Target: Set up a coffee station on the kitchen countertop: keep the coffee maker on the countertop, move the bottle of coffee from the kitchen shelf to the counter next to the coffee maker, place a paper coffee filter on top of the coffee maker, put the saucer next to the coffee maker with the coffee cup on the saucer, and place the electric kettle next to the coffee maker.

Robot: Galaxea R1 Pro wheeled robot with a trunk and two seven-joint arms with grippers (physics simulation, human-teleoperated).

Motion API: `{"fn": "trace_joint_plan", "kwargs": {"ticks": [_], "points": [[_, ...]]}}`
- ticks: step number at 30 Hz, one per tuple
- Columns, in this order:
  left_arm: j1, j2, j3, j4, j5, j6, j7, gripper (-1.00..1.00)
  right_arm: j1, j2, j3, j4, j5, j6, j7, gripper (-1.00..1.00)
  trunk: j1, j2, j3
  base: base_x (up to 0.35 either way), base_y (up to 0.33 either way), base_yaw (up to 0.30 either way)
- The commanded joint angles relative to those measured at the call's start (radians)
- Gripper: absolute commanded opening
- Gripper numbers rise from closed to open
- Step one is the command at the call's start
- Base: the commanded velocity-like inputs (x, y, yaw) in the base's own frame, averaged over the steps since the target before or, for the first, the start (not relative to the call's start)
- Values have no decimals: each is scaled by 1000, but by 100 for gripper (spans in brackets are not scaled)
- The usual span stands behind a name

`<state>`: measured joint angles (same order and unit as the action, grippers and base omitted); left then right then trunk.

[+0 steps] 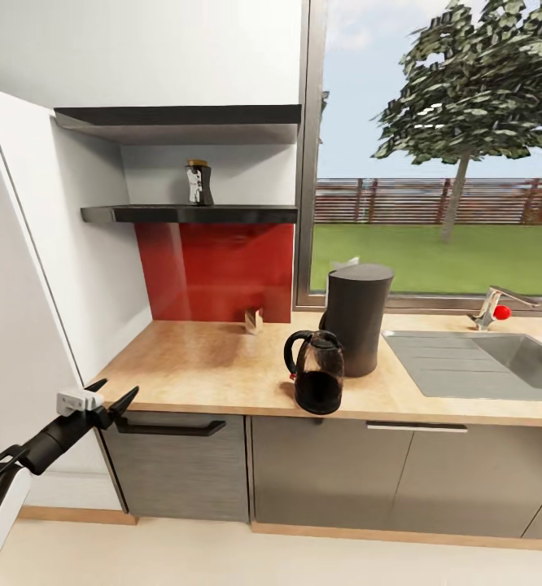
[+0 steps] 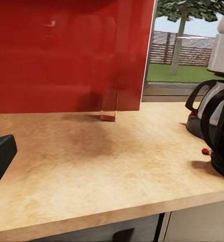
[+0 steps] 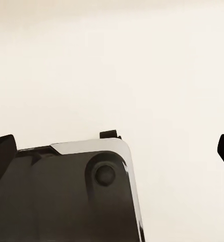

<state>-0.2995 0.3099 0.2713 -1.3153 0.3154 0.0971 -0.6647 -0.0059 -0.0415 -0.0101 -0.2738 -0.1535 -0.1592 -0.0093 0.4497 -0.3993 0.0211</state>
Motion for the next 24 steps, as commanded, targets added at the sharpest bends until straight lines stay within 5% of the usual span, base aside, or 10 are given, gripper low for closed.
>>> {"fn": "trace_joint_plan", "kwargs": {"ticks": [1,8,12,20,24], "points": [[-2,0,1,0,9,13,2,100,0,0,-1,1,-6,-3,0,100,0,-1,0,0,0,0],[-24,0,-3,-12,8,62,148,100,0,0,0,4,-5,-2,0,100,0,-1,0,0,0,0],[-104,-1,-9,-29,9,108,235,100,0,0,1,5,-4,-2,0,100,0,-1,0,0,0,0],[-379,-43,-42,-34,9,295,360,100,0,1,1,7,-4,-2,0,100,0,-1,0,0,0,0],[-558,-66,-128,-23,10,381,477,100,0,3,2,8,-3,-2,0,100,0,-1,0,0,0,0]]}}
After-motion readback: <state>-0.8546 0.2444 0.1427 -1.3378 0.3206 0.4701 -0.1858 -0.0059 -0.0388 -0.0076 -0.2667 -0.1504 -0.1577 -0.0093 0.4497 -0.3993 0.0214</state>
